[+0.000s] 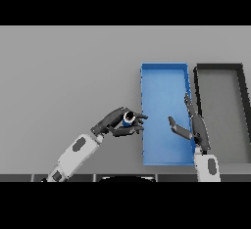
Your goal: Pick up the blue pipe and place it into the blue bin.
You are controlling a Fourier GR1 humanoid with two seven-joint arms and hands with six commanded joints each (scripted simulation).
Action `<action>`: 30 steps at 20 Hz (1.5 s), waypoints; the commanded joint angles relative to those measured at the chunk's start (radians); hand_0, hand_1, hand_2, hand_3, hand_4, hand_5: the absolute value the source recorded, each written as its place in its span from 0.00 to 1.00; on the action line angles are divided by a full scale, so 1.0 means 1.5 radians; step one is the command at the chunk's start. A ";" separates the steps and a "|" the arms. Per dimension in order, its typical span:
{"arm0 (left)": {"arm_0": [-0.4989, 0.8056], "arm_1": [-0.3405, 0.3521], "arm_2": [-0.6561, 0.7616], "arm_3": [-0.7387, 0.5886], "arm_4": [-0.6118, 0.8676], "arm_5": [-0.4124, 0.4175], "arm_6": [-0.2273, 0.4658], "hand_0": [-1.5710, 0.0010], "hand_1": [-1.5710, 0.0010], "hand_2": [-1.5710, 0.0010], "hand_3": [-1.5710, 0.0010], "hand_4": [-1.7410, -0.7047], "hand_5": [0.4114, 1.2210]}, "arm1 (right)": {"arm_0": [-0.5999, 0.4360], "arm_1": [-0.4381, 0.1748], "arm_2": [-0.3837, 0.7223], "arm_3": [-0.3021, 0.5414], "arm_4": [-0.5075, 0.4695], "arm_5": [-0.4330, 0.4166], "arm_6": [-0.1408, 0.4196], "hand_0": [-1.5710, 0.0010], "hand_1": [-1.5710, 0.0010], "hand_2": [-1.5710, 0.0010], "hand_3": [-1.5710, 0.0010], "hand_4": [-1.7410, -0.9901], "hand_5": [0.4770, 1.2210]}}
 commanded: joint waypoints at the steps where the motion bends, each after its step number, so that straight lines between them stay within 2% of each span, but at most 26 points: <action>1: 0.011 0.008 -0.004 -0.018 0.004 -0.003 0.000 0.01 0.00 0.00 0.08 0.01 1.00 | 0.001 0.002 0.002 0.000 0.003 -0.002 0.000 1.00 1.00 1.00 1.00 0.73 0.21; 2: 0.013 0.010 -0.006 -0.019 0.001 -0.004 0.003 0.00 0.00 0.00 0.08 0.01 1.00 | 0.007 0.009 0.009 -0.005 0.007 -0.002 -0.011 1.00 1.00 1.00 1.00 0.74 0.21; 6: 0.013 0.003 -0.012 -0.020 -0.001 -0.004 0.022 0.00 0.00 0.00 0.08 0.01 1.00 | 0.028 0.024 0.016 -0.012 0.016 -0.015 -0.007 1.00 1.00 1.00 1.00 0.75 0.20; 11: 0.015 0.014 -0.004 -0.025 -0.002 -0.009 0.019 0.00 0.00 0.00 0.08 0.01 1.00 | 0.044 0.034 0.014 -0.015 0.014 -0.024 -0.016 1.00 1.00 1.00 1.00 0.71 0.19; 13: 0.011 0.009 -0.007 -0.024 -0.005 -0.008 0.025 0.00 0.00 0.00 0.08 0.01 1.00 | 0.047 0.031 0.010 -0.031 -0.007 -0.012 -0.026 1.00 1.00 1.00 1.00 0.73 0.19; 15: 0.015 0.003 -0.010 -0.019 -0.007 -0.007 0.025 0.00 0.00 0.00 0.08 0.01 1.00 | 0.041 0.021 0.011 -0.062 -0.064 0.035 -0.025 1.00 1.00 1.00 1.00 0.72 0.17; 19: 0.008 0.006 -0.006 -0.012 -0.012 -0.013 0.020 0.00 0.00 0.00 0.08 0.01 1.00 | -0.006 -0.049 0.015 -0.136 -0.177 0.130 0.067 1.00 1.00 1.00 1.00 0.68 0.10; 22: 0.007 0.006 0.000 -0.012 -0.005 -0.015 0.023 0.00 0.00 0.00 0.08 0.01 1.00 | -0.043 -0.096 0.044 -0.197 -0.205 0.172 0.124 1.00 1.00 1.00 1.00 0.62 0.06; 26: 0.008 0.002 -0.004 -0.010 -0.013 -0.015 0.029 0.00 0.00 0.00 0.08 0.01 1.00 | -0.117 -0.126 0.085 -0.243 -0.257 0.211 0.194 1.00 1.00 1.00 1.00 0.59 0.06; 28: 0.008 0.002 -0.007 -0.015 -0.019 -0.013 0.034 0.00 0.00 0.00 0.09 0.01 1.00 | -0.161 -0.129 0.105 -0.243 -0.265 0.215 0.234 1.00 1.00 1.00 1.00 0.59 0.06; 30: 0.000 0.002 0.002 0.000 -0.016 -0.018 0.028 0.00 0.00 0.00 0.09 0.01 1.00 | -0.201 -0.124 0.127 -0.234 -0.269 0.230 0.251 1.00 1.00 1.00 1.00 0.59 0.07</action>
